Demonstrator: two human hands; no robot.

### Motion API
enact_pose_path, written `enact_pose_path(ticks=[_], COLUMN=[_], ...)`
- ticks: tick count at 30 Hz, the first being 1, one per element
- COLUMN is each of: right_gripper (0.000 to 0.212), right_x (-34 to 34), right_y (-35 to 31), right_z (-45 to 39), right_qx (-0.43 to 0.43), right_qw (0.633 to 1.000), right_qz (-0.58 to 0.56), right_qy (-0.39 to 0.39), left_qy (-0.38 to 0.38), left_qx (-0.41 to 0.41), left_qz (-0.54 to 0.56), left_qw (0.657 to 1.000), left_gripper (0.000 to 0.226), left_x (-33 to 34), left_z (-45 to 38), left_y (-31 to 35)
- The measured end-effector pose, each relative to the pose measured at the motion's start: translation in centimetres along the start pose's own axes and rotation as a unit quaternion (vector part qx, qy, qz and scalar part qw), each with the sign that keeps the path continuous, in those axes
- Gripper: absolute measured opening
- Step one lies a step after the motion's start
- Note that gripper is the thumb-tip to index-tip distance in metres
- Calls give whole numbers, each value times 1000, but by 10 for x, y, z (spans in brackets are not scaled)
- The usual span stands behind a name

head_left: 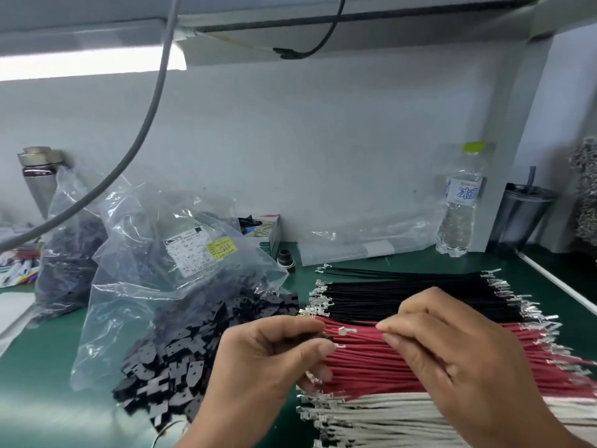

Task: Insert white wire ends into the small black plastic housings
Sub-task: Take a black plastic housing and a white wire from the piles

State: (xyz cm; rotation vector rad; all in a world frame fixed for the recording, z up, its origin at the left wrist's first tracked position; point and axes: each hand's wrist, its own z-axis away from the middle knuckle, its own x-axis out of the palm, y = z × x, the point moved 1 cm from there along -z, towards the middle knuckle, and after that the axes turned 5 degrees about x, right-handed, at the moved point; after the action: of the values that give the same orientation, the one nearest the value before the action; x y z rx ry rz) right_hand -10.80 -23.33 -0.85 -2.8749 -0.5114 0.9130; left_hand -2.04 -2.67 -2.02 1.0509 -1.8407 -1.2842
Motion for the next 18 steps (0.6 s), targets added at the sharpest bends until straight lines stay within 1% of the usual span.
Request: enact_pose_path(ticks=[3,8,11,15,18], right_gripper=[27,25,24,18,13], right_x=[2,1,2,3,3], right_y=[-3,-3,-3,-1,0], right_z=[1,5,6,8,6], right_qx=[8,38,45,34,21], right_qw=[999,995,994,994,994], right_qz=[-20,-28,-27,-26,-19], right_qy=[-27,-87,-96,-102,-104], left_qy=[18,8,-16,-16,-21], left_qx=[-1,-17,0,10,14], left_qz=[7,3,-11,-35,-34], left_qw=[1000,1000,1000,999,999], left_gripper=[23,27,27,26,24], left_x=[0,3,5,4,5], left_z=[2,6,8,9,10], left_y=[2,-2,-5,-9,-6])
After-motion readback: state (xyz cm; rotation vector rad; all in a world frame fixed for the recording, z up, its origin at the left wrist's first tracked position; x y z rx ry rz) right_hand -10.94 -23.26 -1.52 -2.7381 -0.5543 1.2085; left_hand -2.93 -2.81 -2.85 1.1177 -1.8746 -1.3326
